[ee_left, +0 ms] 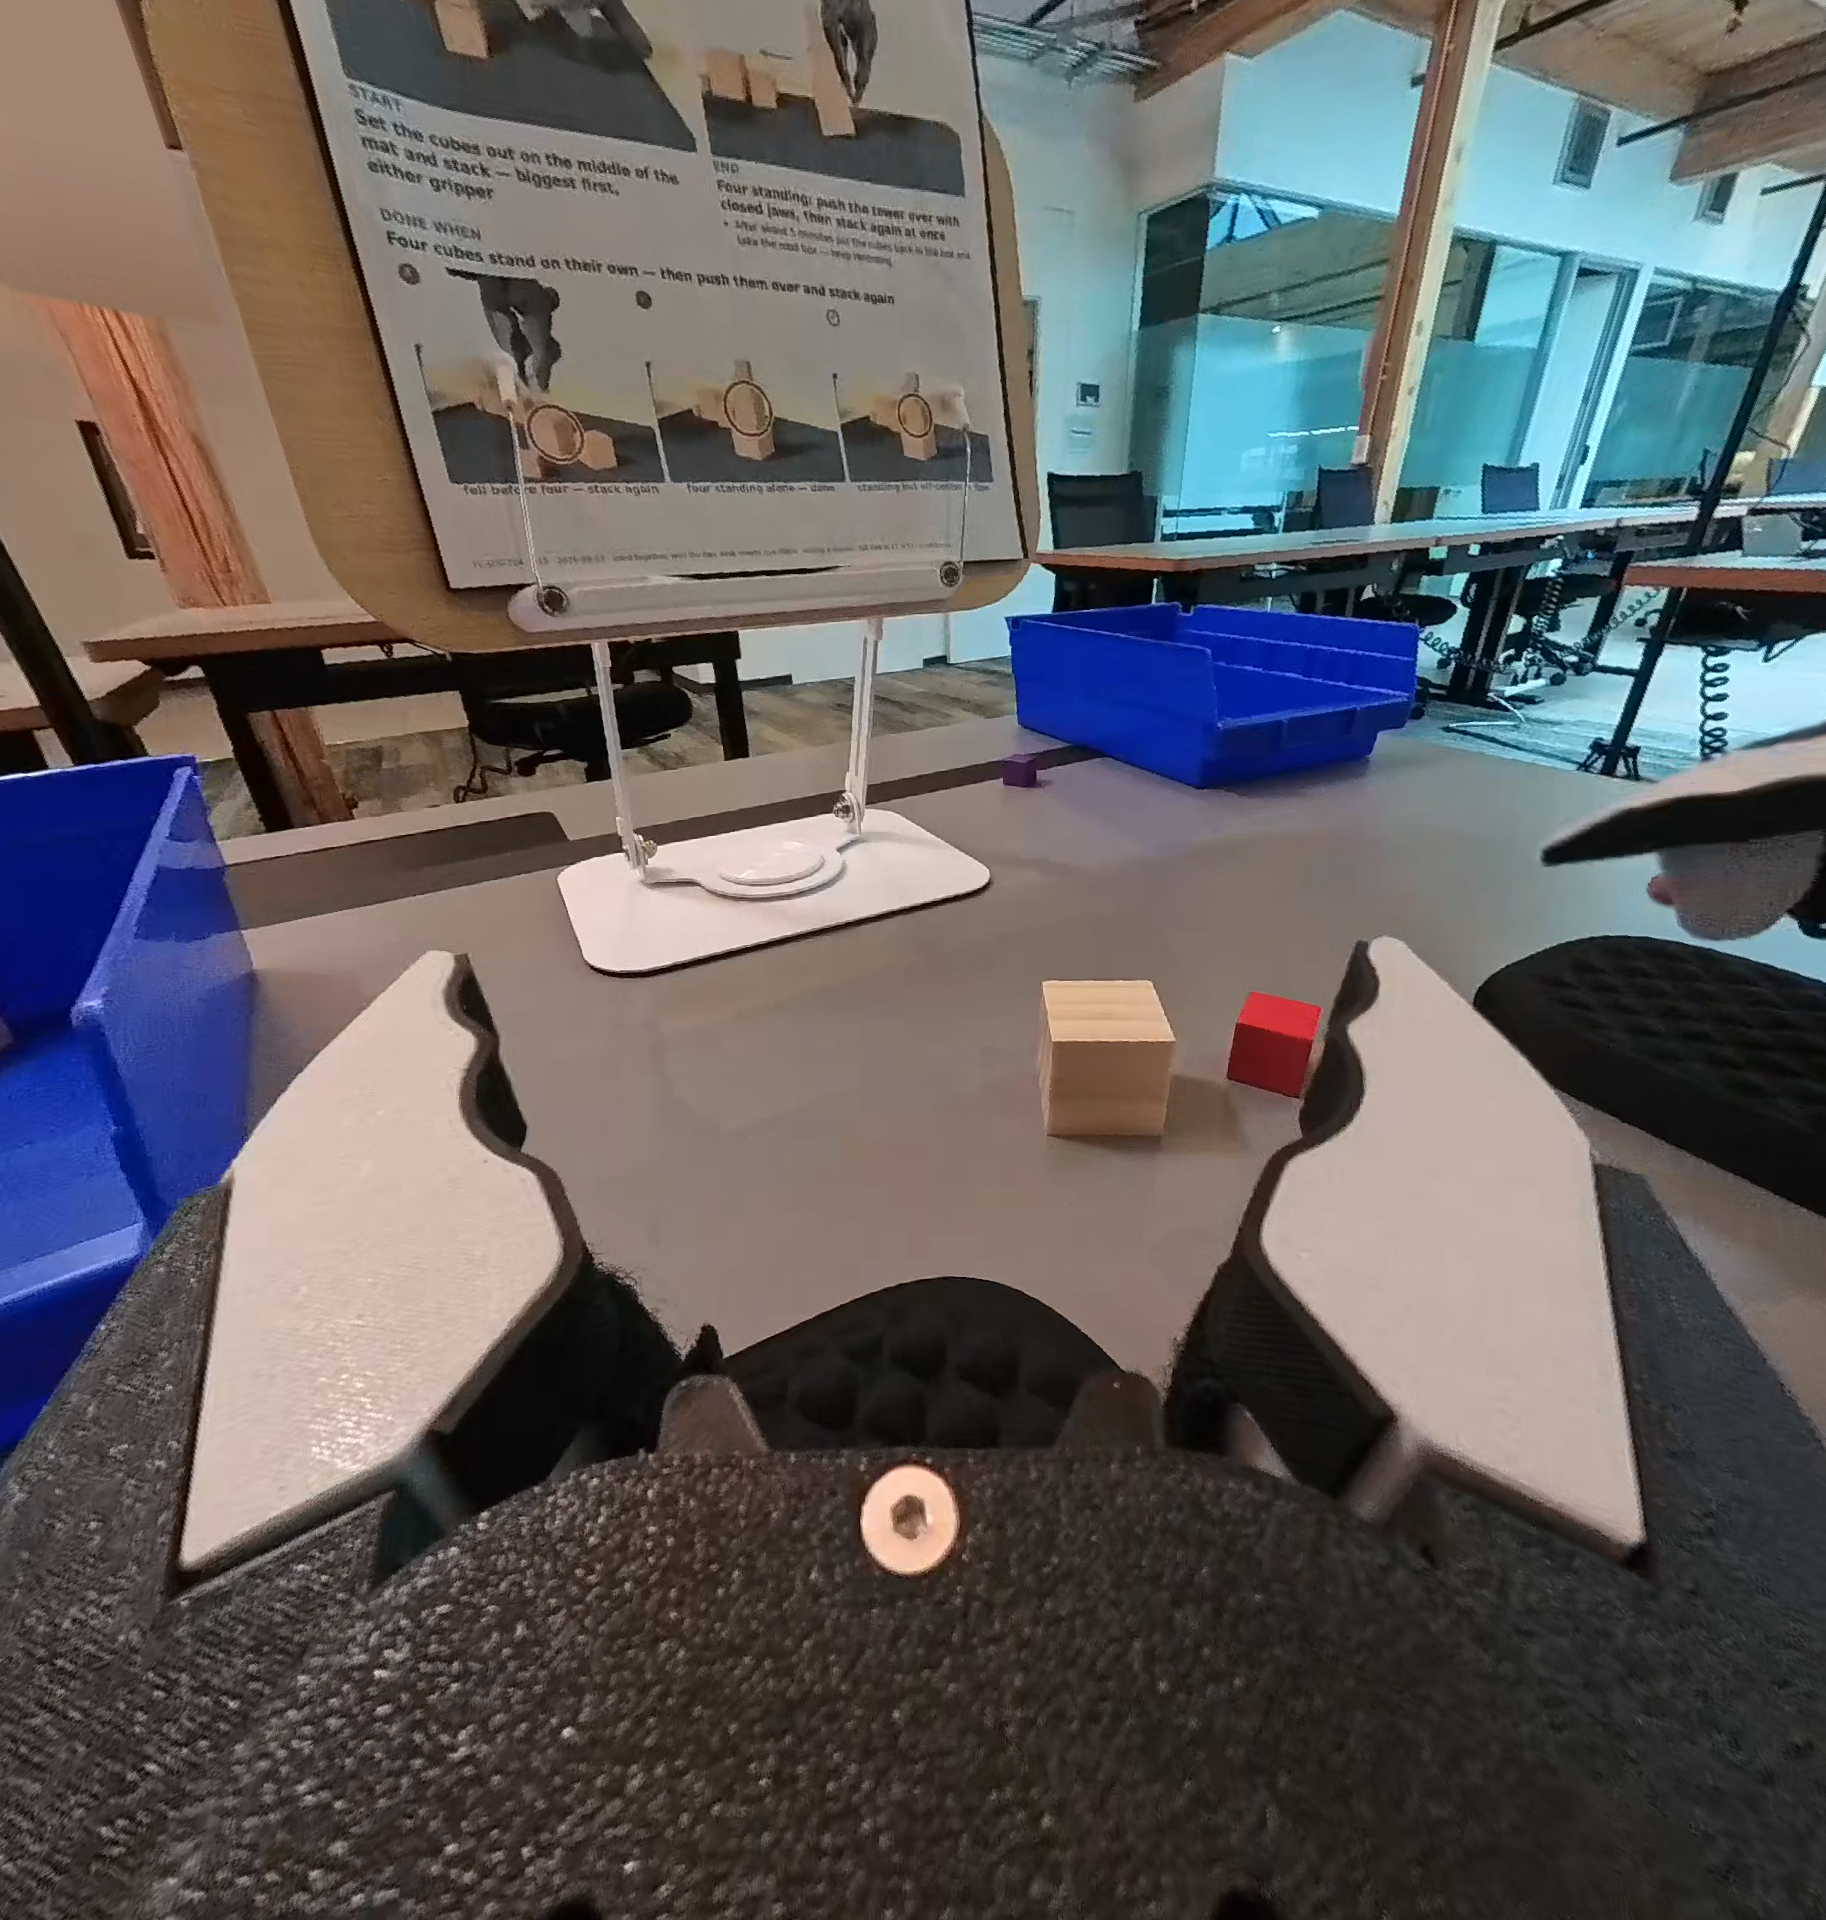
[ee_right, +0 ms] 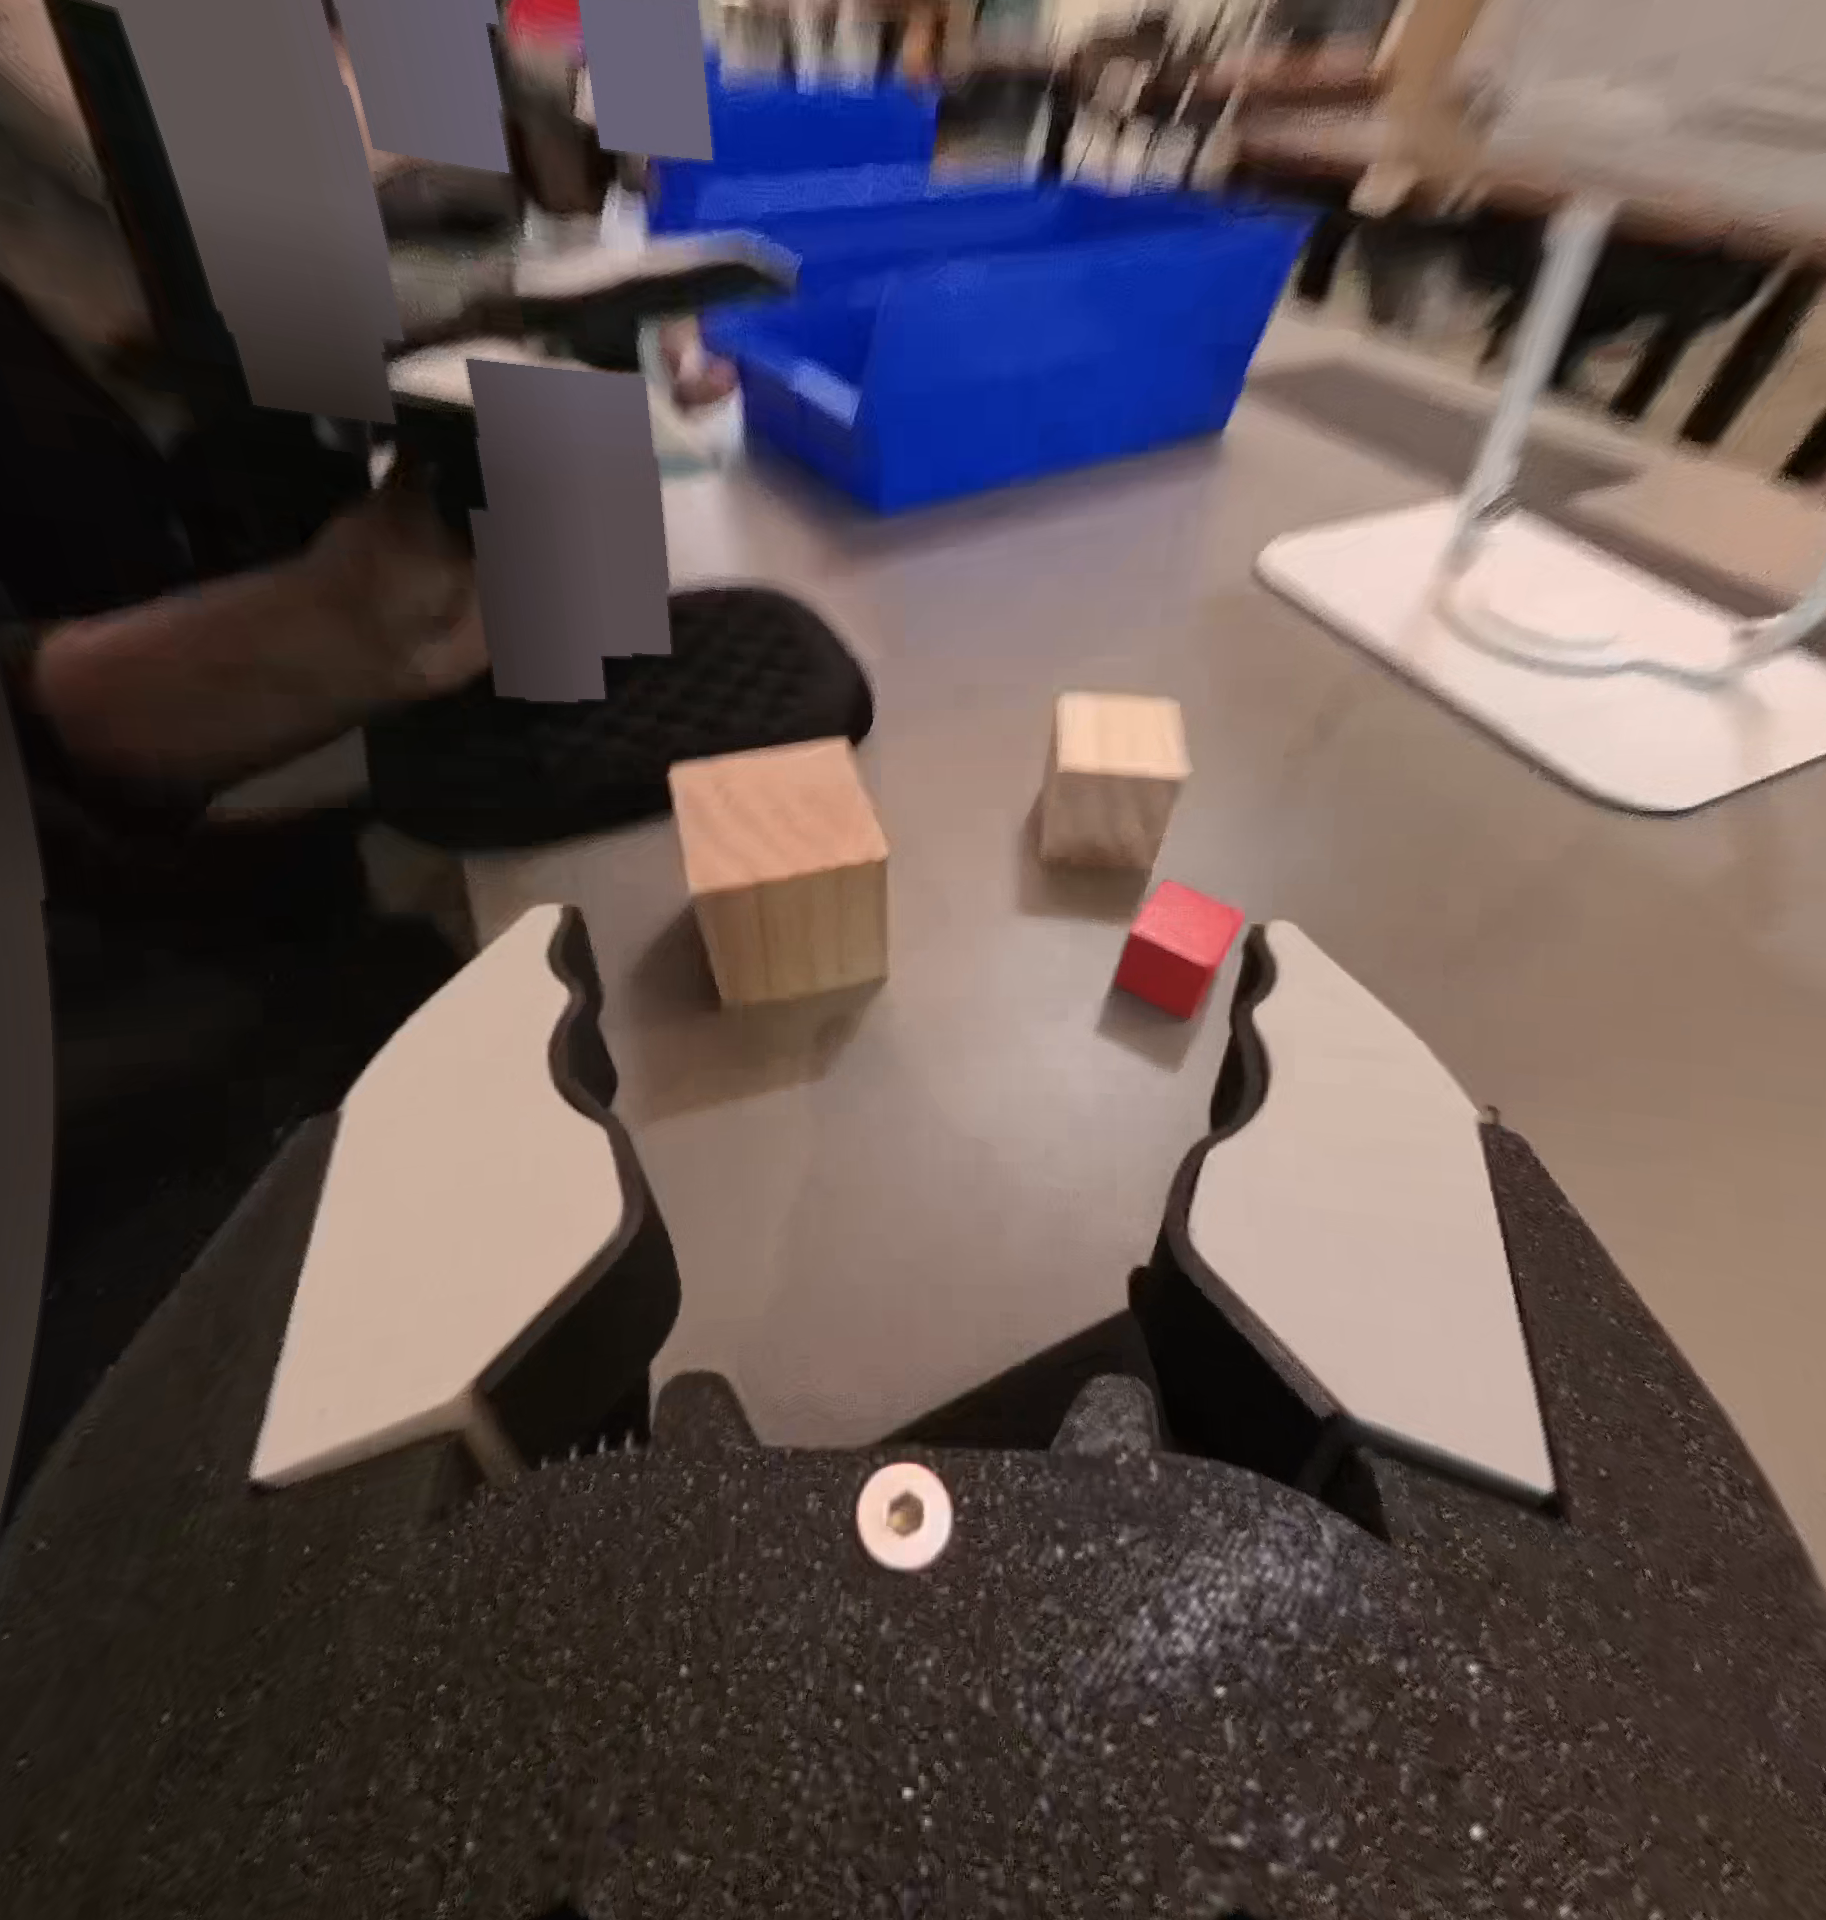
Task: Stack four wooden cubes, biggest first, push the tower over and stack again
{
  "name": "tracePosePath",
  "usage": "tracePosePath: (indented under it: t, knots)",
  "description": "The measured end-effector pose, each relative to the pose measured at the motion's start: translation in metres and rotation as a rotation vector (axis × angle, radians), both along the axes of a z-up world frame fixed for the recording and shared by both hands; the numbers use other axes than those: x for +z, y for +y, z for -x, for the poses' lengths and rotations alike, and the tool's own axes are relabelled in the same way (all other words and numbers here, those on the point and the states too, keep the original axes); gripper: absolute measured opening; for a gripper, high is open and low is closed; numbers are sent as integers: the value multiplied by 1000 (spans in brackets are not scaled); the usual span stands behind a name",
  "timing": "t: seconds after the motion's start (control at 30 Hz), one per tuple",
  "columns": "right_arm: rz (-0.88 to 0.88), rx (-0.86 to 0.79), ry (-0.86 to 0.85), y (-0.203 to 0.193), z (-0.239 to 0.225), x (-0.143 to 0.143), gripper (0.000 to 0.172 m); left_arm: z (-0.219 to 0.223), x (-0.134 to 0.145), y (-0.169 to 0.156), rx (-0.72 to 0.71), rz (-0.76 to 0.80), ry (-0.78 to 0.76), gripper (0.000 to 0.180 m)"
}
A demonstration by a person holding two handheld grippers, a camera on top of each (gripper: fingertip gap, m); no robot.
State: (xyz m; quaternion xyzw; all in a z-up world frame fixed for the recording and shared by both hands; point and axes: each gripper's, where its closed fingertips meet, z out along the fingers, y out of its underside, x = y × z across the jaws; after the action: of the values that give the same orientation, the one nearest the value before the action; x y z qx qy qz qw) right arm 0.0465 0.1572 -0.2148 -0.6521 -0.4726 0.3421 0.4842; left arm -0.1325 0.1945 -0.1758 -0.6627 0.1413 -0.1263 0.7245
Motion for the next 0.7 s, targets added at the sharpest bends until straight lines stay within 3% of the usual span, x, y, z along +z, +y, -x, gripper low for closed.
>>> tracePosePath:
  t: [0.27,0.4,0.5,0.6,0.7]
  knots:
    - [52,290,-615,-25,58,-15,80,-3,0,-2,-15,-11,16,146]
    - [96,292,-875,-17,65,-40,81,-4,0,-2,-30,-7,8,145]
    - [122,309,-963,-17,67,-56,79,-3,0,-3,-38,-9,-3,144]
    - [153,315,-991,-16,69,-69,60,-2,1,-3,-43,-7,-20,143]
    - [193,319,-969,-15,71,-62,60,-1,0,-3,-39,-4,-26,142]
